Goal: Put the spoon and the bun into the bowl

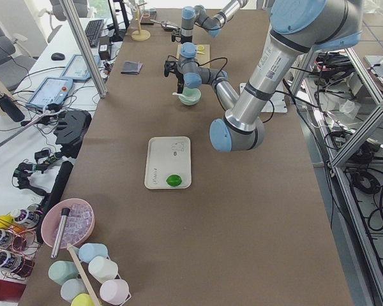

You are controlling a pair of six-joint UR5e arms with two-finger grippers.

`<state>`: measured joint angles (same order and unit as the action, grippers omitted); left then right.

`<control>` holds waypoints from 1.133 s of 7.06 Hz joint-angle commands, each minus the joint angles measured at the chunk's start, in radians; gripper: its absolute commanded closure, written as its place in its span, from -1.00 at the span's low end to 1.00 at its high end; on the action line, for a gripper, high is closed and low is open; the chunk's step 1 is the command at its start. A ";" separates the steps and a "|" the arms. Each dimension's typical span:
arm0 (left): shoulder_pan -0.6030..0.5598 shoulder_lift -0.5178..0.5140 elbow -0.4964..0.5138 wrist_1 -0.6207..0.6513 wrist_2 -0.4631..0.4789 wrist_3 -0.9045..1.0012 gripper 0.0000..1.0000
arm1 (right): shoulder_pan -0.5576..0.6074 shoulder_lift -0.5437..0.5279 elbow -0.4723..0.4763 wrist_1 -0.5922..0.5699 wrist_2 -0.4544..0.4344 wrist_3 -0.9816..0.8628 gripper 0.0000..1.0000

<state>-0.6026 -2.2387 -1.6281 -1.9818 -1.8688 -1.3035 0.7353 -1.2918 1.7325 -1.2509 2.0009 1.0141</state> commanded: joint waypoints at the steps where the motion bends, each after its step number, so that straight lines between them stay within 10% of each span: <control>1: -0.069 0.094 -0.135 0.006 -0.027 0.006 -0.95 | 0.001 0.032 0.044 -0.004 0.001 0.032 1.00; 8: -0.301 0.427 -0.250 -0.012 -0.214 0.400 -0.96 | -0.268 0.437 0.006 -0.194 -0.276 0.493 1.00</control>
<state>-0.8916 -1.8349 -1.8783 -1.9928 -2.0816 -0.9302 0.5260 -0.9030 1.7601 -1.4313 1.7934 1.4493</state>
